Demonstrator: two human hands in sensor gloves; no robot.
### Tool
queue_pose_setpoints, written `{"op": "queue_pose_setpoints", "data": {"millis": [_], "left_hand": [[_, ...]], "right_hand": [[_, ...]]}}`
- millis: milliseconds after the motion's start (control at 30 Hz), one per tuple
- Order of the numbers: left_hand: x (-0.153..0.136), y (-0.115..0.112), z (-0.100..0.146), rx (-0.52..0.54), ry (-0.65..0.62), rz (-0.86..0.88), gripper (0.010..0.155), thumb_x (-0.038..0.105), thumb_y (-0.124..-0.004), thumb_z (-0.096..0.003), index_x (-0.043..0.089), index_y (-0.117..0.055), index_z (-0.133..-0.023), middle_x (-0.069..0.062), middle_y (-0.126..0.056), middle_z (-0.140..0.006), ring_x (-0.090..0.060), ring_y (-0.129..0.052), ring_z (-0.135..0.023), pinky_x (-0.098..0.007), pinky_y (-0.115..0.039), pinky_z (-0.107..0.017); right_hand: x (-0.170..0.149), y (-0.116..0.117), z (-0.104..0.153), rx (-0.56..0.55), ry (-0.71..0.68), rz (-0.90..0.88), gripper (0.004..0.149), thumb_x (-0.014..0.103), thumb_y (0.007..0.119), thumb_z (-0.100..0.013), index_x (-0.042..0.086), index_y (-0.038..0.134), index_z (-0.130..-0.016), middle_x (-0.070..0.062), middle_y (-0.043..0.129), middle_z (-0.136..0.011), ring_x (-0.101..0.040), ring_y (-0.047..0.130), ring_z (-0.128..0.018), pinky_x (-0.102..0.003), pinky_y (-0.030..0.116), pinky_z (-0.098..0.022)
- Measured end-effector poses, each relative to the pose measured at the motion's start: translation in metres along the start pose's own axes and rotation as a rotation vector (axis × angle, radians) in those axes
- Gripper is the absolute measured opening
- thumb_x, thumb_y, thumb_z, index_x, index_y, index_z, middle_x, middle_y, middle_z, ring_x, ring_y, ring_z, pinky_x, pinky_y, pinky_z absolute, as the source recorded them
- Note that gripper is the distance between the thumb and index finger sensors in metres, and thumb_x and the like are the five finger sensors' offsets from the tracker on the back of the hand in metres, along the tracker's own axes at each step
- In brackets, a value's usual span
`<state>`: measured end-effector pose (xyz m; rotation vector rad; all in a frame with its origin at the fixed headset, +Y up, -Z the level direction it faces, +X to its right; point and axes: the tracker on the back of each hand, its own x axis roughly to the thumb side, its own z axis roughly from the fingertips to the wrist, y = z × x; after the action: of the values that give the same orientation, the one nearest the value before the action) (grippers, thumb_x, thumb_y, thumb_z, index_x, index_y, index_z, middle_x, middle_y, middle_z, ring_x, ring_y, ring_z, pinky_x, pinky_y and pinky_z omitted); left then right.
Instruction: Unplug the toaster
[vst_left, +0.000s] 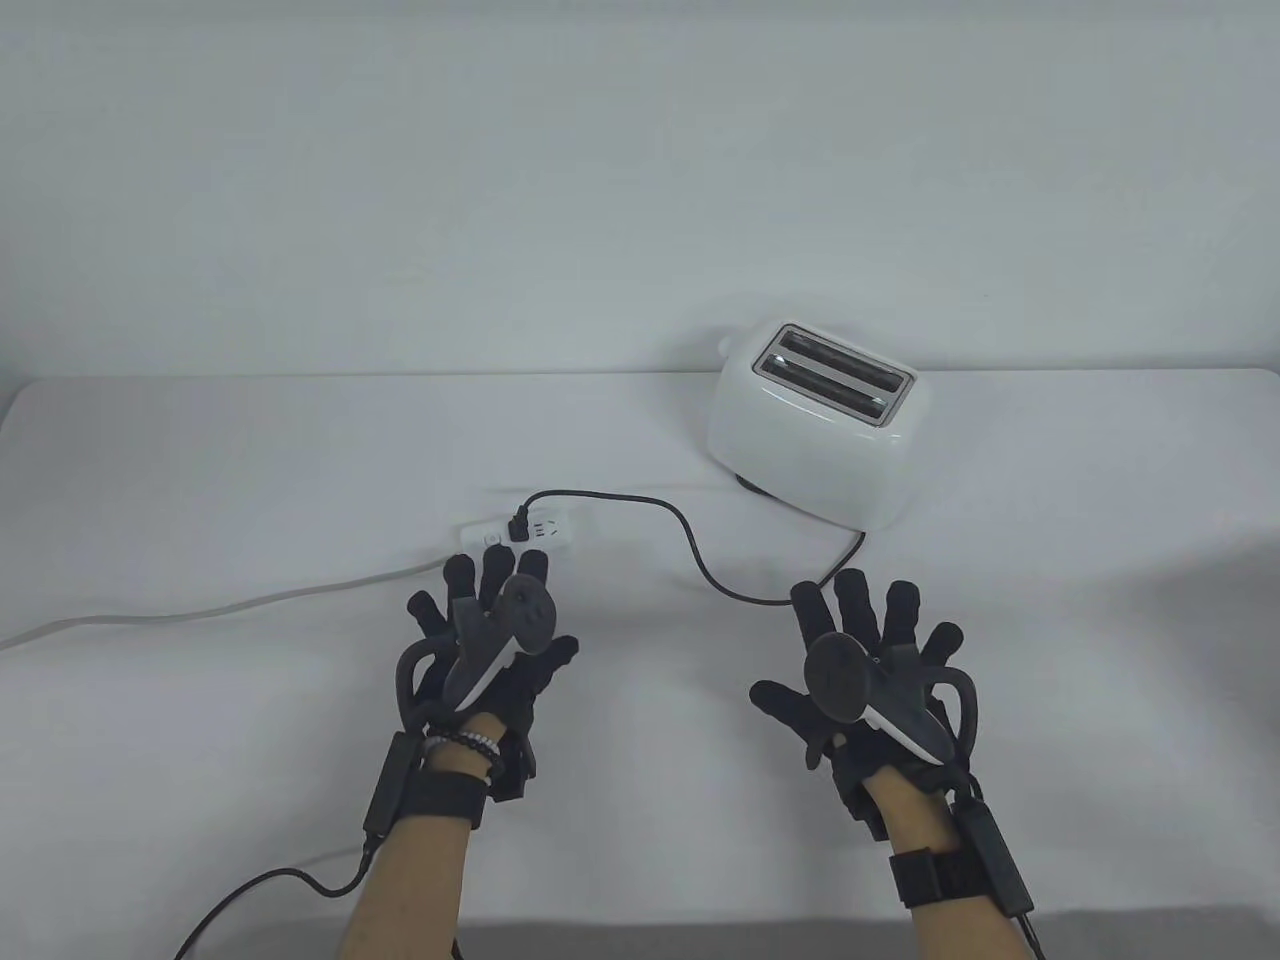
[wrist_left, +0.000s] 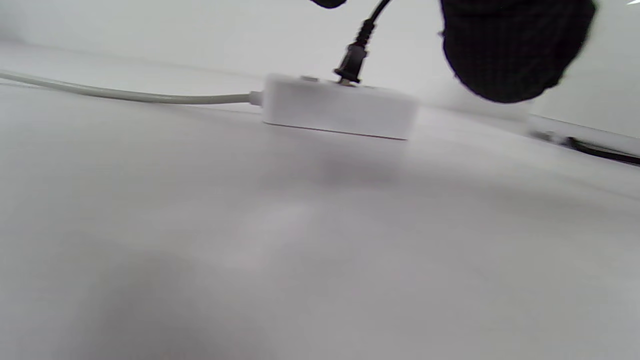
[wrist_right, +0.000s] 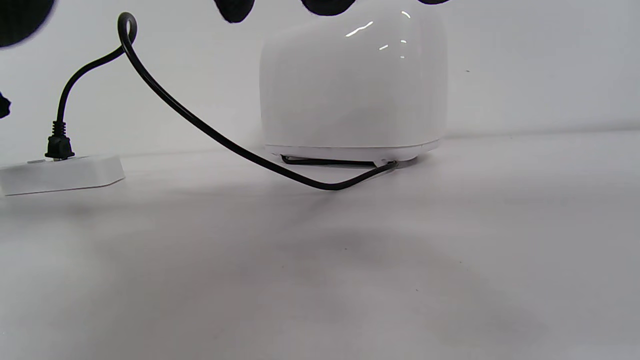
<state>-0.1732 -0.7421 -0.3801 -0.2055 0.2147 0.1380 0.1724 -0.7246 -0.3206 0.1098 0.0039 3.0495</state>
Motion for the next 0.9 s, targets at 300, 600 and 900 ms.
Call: {"op": "queue_pose_setpoints", "data": {"millis": [300,600,900], "left_hand": [[-0.014,0.013,-0.067,-0.171,0.274,-0.007,0.099,0.064,-0.076,-0.0461,0.059,-0.001,-0.111,0.022,0.000,-0.132,-0.025,0.002,-0.129,-0.064,-0.005,-0.092],[-0.007,-0.004,-0.100,-0.229,0.298,-0.056,0.087,0.051,-0.076,-0.0528,0.067,-0.011,-0.108,0.033,-0.016,-0.131,-0.018,-0.016,-0.133,-0.061,-0.008,-0.095],[-0.012,0.000,-0.086,-0.158,0.207,0.013,0.084,0.047,-0.081,-0.0497,0.058,-0.028,-0.113,0.023,-0.038,-0.128,-0.012,-0.051,-0.122,-0.056,-0.021,-0.098]], "right_hand": [[-0.008,-0.001,-0.003,0.013,0.026,-0.030,0.103,0.080,0.067,-0.029,0.031,0.028,-0.111,-0.016,0.021,-0.118,-0.063,0.024,-0.100,-0.087,0.029,-0.055],[-0.016,-0.006,-0.003,-0.003,0.048,-0.070,0.102,0.080,0.067,-0.029,0.031,0.029,-0.111,-0.016,0.022,-0.119,-0.062,0.026,-0.100,-0.087,0.029,-0.055],[-0.024,-0.011,-0.003,-0.026,0.064,-0.114,0.102,0.080,0.067,-0.029,0.031,0.031,-0.111,-0.015,0.024,-0.119,-0.062,0.028,-0.100,-0.087,0.029,-0.056]]}}
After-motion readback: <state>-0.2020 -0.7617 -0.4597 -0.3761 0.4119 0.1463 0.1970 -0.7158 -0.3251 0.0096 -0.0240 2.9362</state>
